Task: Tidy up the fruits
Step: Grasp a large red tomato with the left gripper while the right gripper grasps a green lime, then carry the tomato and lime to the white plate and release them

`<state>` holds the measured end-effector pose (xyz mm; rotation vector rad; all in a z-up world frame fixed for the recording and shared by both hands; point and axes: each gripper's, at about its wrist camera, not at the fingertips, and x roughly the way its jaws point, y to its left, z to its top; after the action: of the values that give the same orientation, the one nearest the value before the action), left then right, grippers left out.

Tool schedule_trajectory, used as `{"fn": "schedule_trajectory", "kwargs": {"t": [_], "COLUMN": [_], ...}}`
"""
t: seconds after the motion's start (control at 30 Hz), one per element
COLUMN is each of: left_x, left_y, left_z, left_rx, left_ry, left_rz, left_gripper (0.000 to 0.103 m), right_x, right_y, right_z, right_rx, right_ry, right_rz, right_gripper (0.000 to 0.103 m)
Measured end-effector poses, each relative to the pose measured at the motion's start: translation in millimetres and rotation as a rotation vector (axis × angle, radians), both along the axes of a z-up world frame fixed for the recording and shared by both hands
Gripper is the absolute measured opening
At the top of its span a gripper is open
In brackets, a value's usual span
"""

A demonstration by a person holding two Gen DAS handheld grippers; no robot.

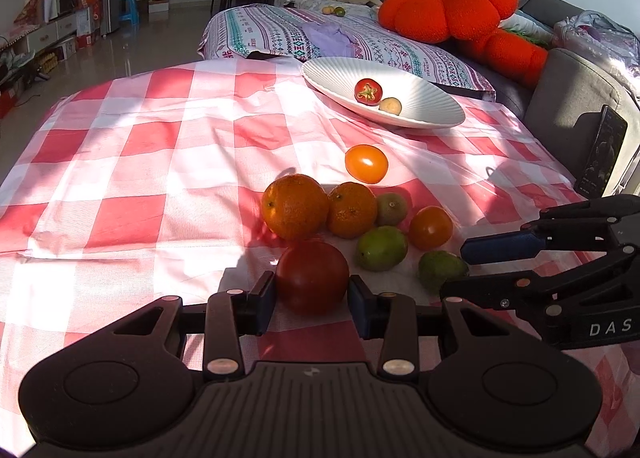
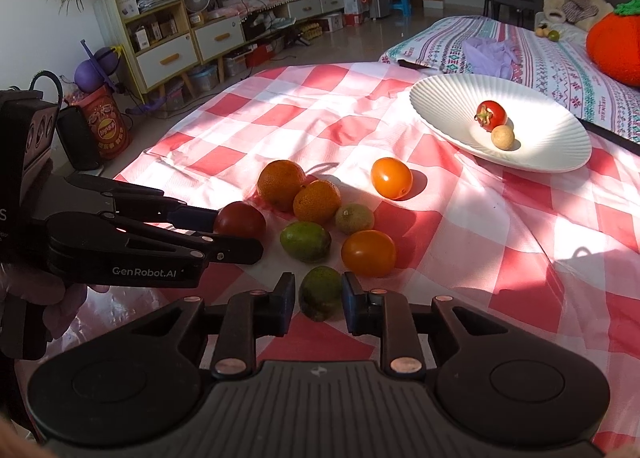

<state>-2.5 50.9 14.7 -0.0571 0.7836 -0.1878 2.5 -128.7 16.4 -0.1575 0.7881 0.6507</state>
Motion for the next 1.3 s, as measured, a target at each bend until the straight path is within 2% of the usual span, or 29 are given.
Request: {"fn": "schedule_trajectory", "kwargs": {"t": [0.03, 0.33, 0.4, 0.47, 0.73, 1.03, 1.3], "left_x": [0, 0, 0, 0, 1, 5, 21], "left_y": [0, 1, 1, 1, 3, -5, -24], "left_z": [0, 0, 0, 0, 7, 29, 38], "left_rx": [-0.002, -0.003, -0.001, -0.002, -0.055, -0.118, -0.131], "left_ry": [0.001, 0.001, 0.000, -0.001, 0.011, -0.033, -0.054], "left_rz": [0.002, -0.003, -0.005, -0.007, -0.004, -0.009, -0.013], "left_gripper": [0.040, 0.040, 0.040, 0.040, 0.040, 0.040, 0.040], "right_x": [0, 3, 5, 5, 2, 11, 43], "right_y": [-1, 6, 10, 12, 8, -11, -38], "right_z": [-1, -9, -11, -12, 0, 27, 37], "right_rx": [0.007, 0.006, -0.012, -0.029, -0.011, 0.063, 0.091], "right_ry": [0.004, 0.023, 0.021, 0.002, -0.009, -0.036, -0.064], "right_rz": [0.001, 0.019, 0.017, 0.017, 0.022, -0.030, -0.135], "right_gripper": [0.043, 0.042, 0.038, 0.025, 0.025, 0.025, 0.025]}}
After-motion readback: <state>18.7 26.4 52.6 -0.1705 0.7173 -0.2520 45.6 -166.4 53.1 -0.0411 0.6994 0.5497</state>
